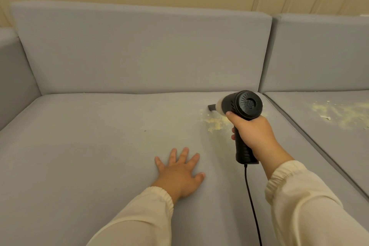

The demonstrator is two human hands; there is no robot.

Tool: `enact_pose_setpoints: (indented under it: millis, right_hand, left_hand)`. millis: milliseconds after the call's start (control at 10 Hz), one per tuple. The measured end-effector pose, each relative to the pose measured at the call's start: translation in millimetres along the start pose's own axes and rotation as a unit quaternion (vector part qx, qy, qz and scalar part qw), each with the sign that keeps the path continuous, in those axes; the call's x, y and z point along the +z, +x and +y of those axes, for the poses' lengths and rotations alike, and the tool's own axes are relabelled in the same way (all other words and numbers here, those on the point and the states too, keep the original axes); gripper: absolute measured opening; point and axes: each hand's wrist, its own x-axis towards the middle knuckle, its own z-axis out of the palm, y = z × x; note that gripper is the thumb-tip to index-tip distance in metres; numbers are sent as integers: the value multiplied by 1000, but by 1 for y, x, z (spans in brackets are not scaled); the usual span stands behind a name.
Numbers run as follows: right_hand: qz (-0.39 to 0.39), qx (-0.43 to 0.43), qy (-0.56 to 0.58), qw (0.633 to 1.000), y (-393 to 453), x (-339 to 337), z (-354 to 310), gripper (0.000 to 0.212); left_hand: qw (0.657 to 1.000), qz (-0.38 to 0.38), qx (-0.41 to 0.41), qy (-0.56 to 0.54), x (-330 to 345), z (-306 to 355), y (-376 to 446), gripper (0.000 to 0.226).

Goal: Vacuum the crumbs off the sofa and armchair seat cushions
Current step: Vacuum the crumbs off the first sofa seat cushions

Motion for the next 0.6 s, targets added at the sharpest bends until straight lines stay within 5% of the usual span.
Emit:
enact_pose_setpoints:
  millis: [500,600]
  right_hand:
    - [-113,17,-19,993,-16,3,-9,24]
    - [-58,2,-5,998,-15,-6,-11,22]
  left_hand:
    - [1000,-5,2,2,-3,0,-2,71]
    - [1000,0,1,1,-1,-1,-1,71]
